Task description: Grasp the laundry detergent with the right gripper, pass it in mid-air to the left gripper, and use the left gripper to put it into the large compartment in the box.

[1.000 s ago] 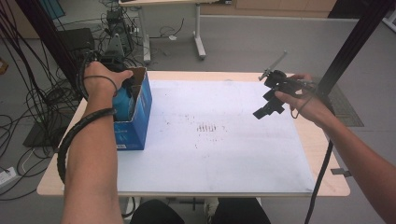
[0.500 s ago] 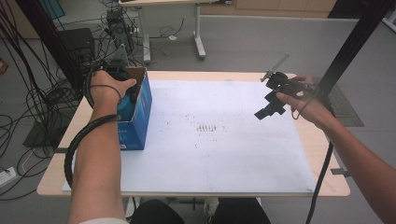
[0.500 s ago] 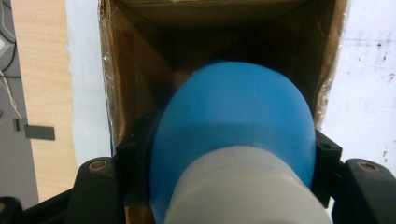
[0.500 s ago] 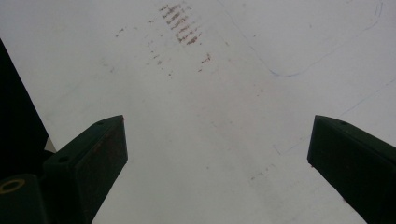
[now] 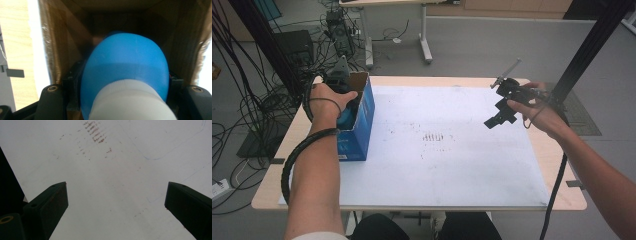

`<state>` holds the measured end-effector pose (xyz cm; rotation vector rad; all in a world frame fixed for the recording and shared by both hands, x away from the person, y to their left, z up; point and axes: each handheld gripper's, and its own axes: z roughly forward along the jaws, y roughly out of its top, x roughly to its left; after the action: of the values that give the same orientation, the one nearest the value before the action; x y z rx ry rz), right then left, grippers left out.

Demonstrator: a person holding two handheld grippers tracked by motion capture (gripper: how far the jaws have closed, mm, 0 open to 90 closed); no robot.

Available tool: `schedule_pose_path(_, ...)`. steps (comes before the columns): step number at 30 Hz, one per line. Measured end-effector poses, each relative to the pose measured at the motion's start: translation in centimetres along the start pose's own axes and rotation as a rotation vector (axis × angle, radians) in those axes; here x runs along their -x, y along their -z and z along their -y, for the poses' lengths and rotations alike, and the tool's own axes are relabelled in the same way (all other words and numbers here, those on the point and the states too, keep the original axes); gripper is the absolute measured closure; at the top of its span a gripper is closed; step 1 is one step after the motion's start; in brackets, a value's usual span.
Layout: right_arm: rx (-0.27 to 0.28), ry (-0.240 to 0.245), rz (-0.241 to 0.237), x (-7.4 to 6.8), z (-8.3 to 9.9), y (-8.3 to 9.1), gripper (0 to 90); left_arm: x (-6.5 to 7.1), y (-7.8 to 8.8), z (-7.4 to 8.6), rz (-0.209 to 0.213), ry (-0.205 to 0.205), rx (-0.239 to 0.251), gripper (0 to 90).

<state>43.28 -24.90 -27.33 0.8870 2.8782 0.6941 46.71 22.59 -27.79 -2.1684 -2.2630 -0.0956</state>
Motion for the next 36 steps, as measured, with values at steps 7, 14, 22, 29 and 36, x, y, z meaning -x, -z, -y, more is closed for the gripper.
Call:
schedule_pose_path(7, 0.007, -0.011, 0.000, 0.2, 0.2, -0.1, 4.9, 0.0, -0.2, 0.0, 0.001, -0.022, 0.015, 35.8)
schedule_pose_path(14, 0.017, -0.009, -0.002, 0.3, -0.1, 0.2, 4.9, -0.1, -0.2, 0.1, 0.007, -0.019, 0.019, 35.7)
schedule_pose_path(22, 0.018, -0.005, 0.003, 0.2, -0.4, 0.5, 4.9, -0.1, -0.3, 0.1, 0.012, -0.009, 0.024, 35.4)
schedule_pose_path(29, 0.021, -0.005, 0.008, 0.3, -0.5, 0.9, 4.9, -0.1, -0.3, 0.1, 0.010, -0.010, 0.022, 35.4)
schedule_pose_path(36, 0.023, -0.001, 0.012, 0.3, -0.7, 1.2, 4.9, 0.0, -0.3, 0.0, 0.009, -0.011, 0.022, 35.3)
